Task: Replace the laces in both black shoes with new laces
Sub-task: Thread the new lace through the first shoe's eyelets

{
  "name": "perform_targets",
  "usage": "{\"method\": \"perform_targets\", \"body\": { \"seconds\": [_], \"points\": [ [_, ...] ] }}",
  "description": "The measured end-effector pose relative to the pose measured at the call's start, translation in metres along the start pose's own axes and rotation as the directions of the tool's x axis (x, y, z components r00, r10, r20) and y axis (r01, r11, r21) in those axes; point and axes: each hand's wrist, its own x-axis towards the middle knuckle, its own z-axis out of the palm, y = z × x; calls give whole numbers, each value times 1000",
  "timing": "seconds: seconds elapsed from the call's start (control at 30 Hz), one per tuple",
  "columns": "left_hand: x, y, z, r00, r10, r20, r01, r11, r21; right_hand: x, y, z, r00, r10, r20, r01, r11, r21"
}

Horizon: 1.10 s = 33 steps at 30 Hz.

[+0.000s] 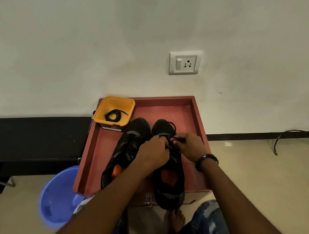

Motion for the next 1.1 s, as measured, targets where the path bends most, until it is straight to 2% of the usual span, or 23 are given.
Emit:
{"method": "perform_targets", "body": {
  "seconds": [0.17, 0.27, 0.43, 0.57, 0.73, 0.97, 1.1],
  "points": [
    [20, -4, 7, 996, -90, -8, 90, 996, -9, 2, 4, 3, 1000, 15, -15, -15, 1000, 11],
    [26, -9, 10, 995, -103, -5, 102, 990, -96, 2, 6, 4, 1000, 20, -8, -20, 999, 42],
    [31, -14, 20, 980, -187, -73, 156, 937, -313, 1, 9, 4, 999, 47, -21, -43, 983, 179],
    [34, -13, 27, 973, -213, -95, 164, 914, -371, 0, 8, 0, 996, 82, -29, -73, 969, 234],
    [35, -14, 29, 975, -197, -98, 150, 921, -360, 1, 3, 2, 994, 88, -59, -78, 985, 156],
    [37, -16, 32, 981, -178, -80, 139, 927, -349, 9, -6, 3, 999, 35, -30, -36, 997, -61],
    [37, -16, 33, 984, -165, -73, 129, 925, -357, 9, -4, 4, 999, 41, -19, -42, 998, -48]
  ]
}}
